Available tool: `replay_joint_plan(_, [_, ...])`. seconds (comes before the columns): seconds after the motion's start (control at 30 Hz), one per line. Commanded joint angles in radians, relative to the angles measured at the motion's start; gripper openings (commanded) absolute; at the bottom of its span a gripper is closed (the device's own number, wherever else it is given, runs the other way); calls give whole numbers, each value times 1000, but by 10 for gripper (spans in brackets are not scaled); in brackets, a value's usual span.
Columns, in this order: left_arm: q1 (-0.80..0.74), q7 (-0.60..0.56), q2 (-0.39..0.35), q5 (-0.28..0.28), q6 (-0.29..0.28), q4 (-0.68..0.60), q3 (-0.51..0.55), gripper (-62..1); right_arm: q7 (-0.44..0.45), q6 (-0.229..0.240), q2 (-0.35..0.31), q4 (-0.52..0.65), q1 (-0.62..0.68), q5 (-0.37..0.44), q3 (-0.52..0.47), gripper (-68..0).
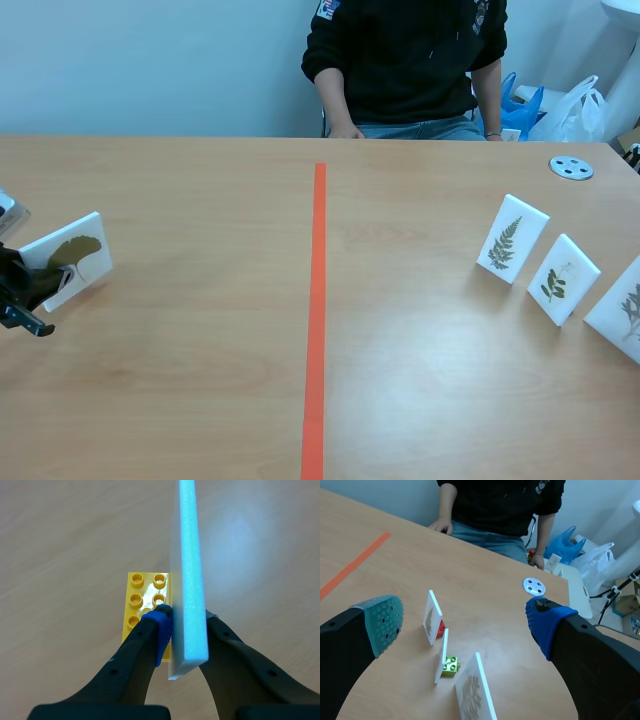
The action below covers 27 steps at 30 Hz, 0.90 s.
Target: Sort the leaf by its shape. The table is split by an orange tape line. A compound leaf with several leaflets goes to the left side, a simple leaf with one blade goes to the right side. Return to the home posture when a red brick is placed on the table.
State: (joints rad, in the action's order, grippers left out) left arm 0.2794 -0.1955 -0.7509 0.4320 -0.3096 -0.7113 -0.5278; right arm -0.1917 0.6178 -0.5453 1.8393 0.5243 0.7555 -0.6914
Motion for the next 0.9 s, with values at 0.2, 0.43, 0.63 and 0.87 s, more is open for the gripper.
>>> replay_joint_plan(0.2, [-5,-14,-5,44,58,-15,8,-374,18,-4,-17,4,-23,8,-5,-172])
replay_joint_plan(0.43, [-19,-10,14,44,60,-15,8,-319,18,-4,-17,4,-24,8,-5,-172])
replay_joint_plan(0.63, [-19,-13,24,44,88,-15,8,-106,18,-4,-17,4,-24,8,-5,-172])
replay_joint_plan(0.87, [-19,-18,23,44,91,-18,52,14,18,-4,-17,4,-24,8,-5,-172])
